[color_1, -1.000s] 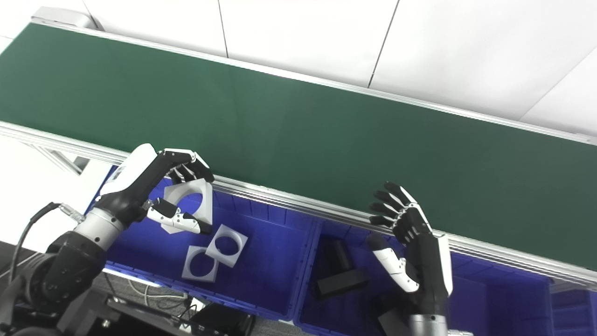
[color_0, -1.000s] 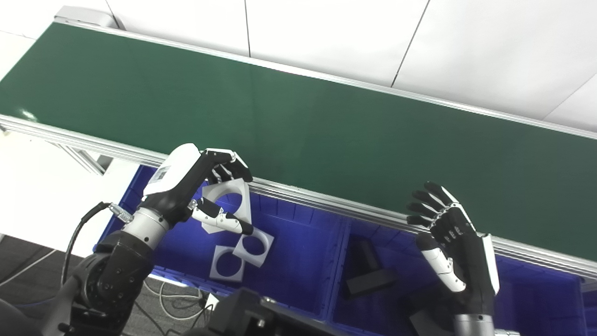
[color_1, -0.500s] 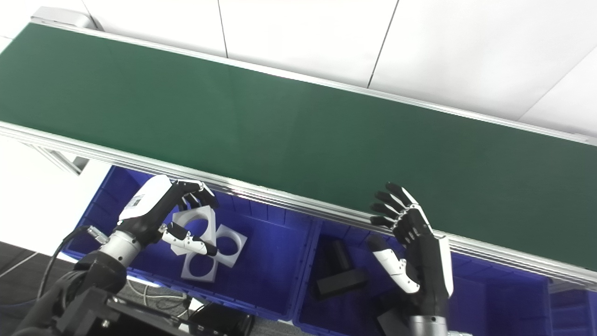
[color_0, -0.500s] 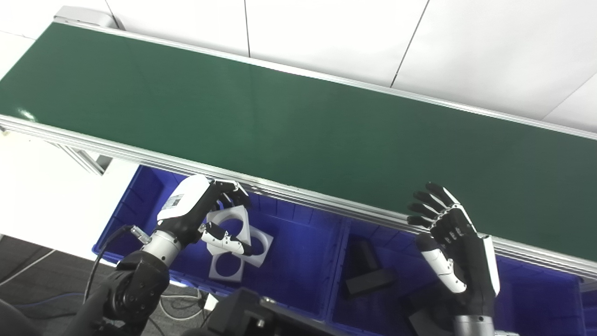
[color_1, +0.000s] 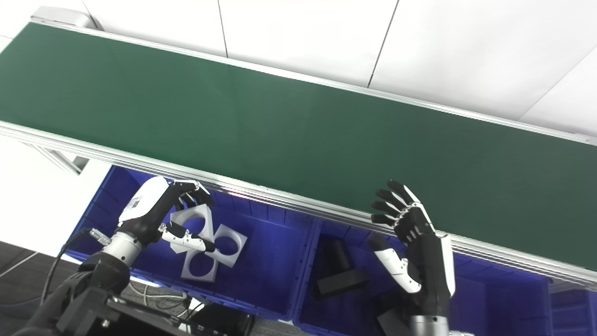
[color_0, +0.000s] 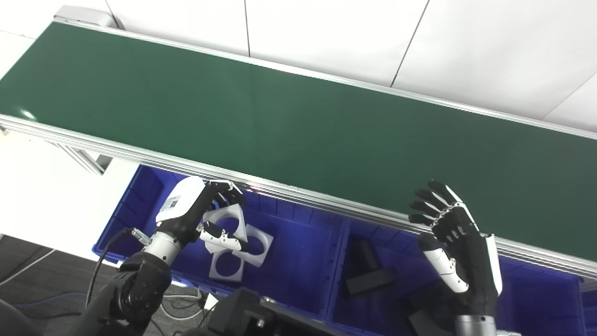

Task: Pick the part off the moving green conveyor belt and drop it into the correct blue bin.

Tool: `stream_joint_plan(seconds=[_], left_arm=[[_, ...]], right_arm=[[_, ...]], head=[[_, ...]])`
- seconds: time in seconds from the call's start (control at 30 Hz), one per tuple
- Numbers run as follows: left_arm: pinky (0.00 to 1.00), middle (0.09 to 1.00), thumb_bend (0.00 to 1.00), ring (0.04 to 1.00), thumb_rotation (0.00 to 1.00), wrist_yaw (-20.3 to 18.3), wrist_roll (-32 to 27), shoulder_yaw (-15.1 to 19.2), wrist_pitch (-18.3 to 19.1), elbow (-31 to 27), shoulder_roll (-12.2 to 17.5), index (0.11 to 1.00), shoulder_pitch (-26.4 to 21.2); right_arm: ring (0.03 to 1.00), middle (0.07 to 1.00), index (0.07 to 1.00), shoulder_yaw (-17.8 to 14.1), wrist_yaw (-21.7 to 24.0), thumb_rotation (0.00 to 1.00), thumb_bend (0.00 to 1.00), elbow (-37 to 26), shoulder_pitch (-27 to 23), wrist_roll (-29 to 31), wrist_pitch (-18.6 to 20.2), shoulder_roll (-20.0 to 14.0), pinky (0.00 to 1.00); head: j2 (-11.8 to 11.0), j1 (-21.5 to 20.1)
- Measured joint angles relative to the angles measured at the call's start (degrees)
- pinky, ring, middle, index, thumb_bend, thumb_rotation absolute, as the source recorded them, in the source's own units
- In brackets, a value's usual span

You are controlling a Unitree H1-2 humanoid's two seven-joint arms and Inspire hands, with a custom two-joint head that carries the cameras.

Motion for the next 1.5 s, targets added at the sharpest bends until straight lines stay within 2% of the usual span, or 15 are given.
stream_joint_plan(seconds=[0.17,0.27,0.33,0.37,0.47,0.6,0.7,0.97,1.0,1.03,1.1,1.2,1.33,1.47,1.5], left_arm=[[0.32,0.528,0.47,0.441,0.00,1.1,-0.3,0.2,-1.2,-0.2,-0.2,0.545,0.0],[0.42,0.535,0.49,0.435,0.00,1.0,-0.3,0.4,-1.0,-1.4,-0.3,0.523,0.0],[0.56,0.714,0.72,0.657,0.00,-0.2,0.1,0.3,0.4,-2.7,-0.2,0.700,0.1],[0.61,0.774,0.75,0.731,0.00,-1.2,0.4,0.1,1.4,-3.5,0.0,0.759,0.2],[0.73,0.917,0.79,0.891,0.00,-3.9,0.8,-0.2,3.9,-4.9,0.8,0.889,0.3],[0.84,0.992,0.80,0.985,0.00,-7.7,0.5,-0.2,7.4,-6.3,1.7,0.961,0.6],[0.89,1.000,0.78,0.999,0.00,-8.3,0.5,-0.2,8.4,-7.2,1.7,0.993,0.8],[0.90,1.000,0.76,1.000,0.16,-11.3,0.5,-0.2,12.3,-11.2,1.9,1.000,1.1],[0.88,1.000,0.75,1.000,0.25,-11.6,0.5,-0.1,12.6,-11.6,2.0,1.000,1.1],[0.87,1.000,0.75,1.000,0.28,-11.7,0.5,0.0,12.7,-12.3,2.0,1.000,1.2],[0.81,1.000,0.78,0.981,0.49,-11.6,-1.0,0.5,12.6,-14.1,1.9,1.000,1.6],[0.80,0.985,0.79,0.955,0.58,-11.4,-4.6,1.2,11.5,-16.2,1.7,0.986,1.9],[0.85,0.961,0.78,0.931,0.57,-11.4,-9.2,0.8,10.5,-20.7,0.9,0.952,1.9],[0.81,0.961,0.80,0.922,0.60,-12.1,-13.2,-1.4,10.6,-23.8,-2.0,0.944,0.8],[0.82,0.957,0.85,0.926,0.57,-12.4,-13.9,-1.9,10.7,-24.3,-2.4,0.935,0.4]], right_arm=[[0.725,0.780,0.838,0.0,0.0,0.57,0.69,0.0,0.0,0.0,0.0,0.0,0.63],[0.726,0.780,0.838,0.0,0.0,0.57,0.69,0.0,0.0,0.1,0.0,0.0,0.63],[0.725,0.780,0.837,0.0,0.0,0.57,0.70,0.0,0.0,0.1,0.0,0.0,0.63],[0.725,0.780,0.839,0.0,0.0,0.57,0.70,0.0,0.0,0.1,0.0,0.0,0.63],[0.726,0.781,0.841,0.0,0.0,0.57,0.70,0.0,0.0,0.1,0.0,0.0,0.63],[0.727,0.780,0.843,0.0,0.0,0.57,0.71,0.0,0.1,0.1,0.0,0.0,0.63],[0.726,0.779,0.844,0.0,0.0,0.57,0.71,0.0,0.2,0.1,0.0,0.0,0.63],[0.723,0.779,0.845,0.0,0.0,0.57,0.71,0.0,0.2,0.0,0.0,0.0,0.62],[0.724,0.779,0.845,0.0,0.0,0.57,0.72,0.0,0.2,0.0,0.0,0.0,0.62],[0.724,0.779,0.845,0.0,0.0,0.57,0.72,0.0,0.2,0.0,0.0,0.0,0.62],[0.724,0.781,0.845,0.0,0.0,0.58,0.72,0.0,0.2,0.0,0.0,0.0,0.62],[0.725,0.783,0.848,0.0,0.0,0.58,0.72,0.0,0.3,0.0,0.0,0.0,0.62],[0.728,0.785,0.848,0.2,0.0,0.57,0.72,0.0,0.3,-0.1,0.0,0.0,0.63],[0.728,0.784,0.848,0.5,0.0,0.57,0.72,0.3,0.4,-0.4,0.0,0.2,0.64],[0.726,0.784,0.847,0.6,0.0,0.57,0.73,0.5,0.4,-0.7,0.0,0.3,0.63]], head=[[0.0,-0.2],[0.0,-0.2],[-0.1,-0.2],[-0.1,-0.2],[-0.2,-0.4],[-0.2,-0.5],[-0.2,-0.7],[-0.4,-1.5],[-0.4,-1.6],[-0.5,-1.8],[-0.8,-2.5],[-1.2,-3.3],[-2.0,-4.6],[-3.2,-6.6],[-3.9,-7.4]])
